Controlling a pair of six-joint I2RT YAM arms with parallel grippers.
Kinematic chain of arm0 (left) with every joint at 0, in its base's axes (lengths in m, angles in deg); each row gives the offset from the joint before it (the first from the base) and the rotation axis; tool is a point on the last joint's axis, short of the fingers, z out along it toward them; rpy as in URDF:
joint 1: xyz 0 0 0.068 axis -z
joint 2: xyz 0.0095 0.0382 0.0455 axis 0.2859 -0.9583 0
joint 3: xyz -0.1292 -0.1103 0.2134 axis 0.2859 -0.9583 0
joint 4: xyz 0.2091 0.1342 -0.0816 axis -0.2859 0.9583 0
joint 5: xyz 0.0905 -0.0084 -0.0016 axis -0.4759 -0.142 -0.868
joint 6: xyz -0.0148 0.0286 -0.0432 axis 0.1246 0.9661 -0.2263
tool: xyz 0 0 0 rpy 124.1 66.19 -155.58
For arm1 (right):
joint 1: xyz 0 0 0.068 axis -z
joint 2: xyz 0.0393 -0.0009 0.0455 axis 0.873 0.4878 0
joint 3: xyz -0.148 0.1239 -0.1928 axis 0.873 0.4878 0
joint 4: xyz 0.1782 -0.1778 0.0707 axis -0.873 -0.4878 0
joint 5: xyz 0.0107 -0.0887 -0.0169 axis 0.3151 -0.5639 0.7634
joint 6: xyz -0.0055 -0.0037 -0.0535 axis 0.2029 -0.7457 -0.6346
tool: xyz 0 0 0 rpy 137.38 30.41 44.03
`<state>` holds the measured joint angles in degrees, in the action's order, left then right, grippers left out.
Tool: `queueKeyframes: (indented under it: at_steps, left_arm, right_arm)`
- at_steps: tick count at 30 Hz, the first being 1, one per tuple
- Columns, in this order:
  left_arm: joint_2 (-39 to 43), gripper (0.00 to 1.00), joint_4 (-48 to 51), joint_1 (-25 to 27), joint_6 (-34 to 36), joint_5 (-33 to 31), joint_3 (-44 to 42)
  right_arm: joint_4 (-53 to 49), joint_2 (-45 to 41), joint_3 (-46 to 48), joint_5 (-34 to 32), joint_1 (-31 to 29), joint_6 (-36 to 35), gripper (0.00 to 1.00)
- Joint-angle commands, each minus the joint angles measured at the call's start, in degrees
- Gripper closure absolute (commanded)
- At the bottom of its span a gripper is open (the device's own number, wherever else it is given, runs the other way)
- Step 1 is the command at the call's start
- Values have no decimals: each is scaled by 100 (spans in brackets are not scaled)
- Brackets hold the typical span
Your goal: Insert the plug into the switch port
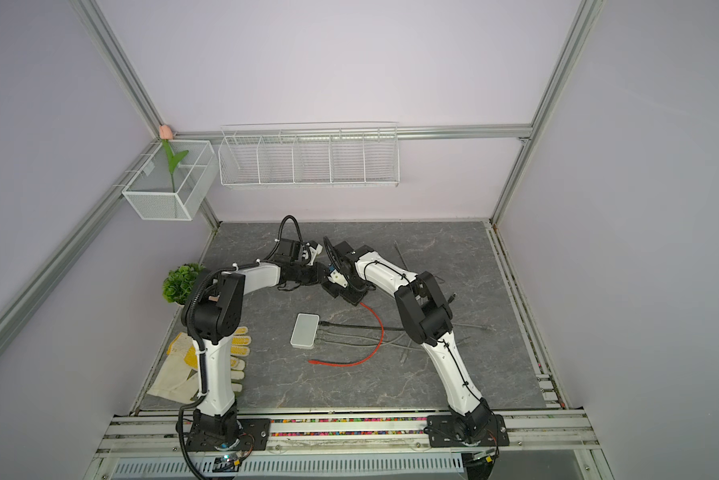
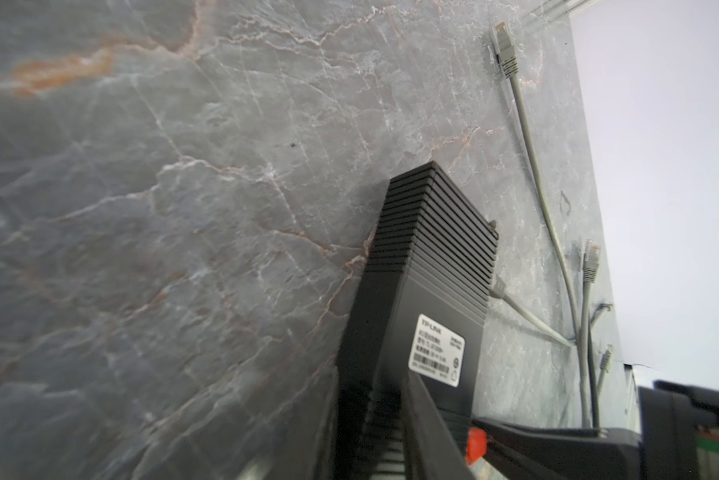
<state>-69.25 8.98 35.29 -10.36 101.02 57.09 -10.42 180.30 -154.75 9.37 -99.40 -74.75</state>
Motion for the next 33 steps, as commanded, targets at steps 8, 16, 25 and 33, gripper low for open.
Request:
queueKeyframes:
  at_steps: [8,16,25,33]
  left_arm:
    - [-304,72,781,-22,363,161,402]
    - [-329,78,948,-15,430,97,427]
    - [-289,81,844,65,414,4,219]
    - [-326,82,732,119,360,-15,113]
  right_arm:
    - [500,-363,225,209,35,114,94]
    - [534,-488,191,261,15,153,93]
    - [484,-408,-82,127,9,382,94]
    - [1207,-700,376,-380,-253,637,93]
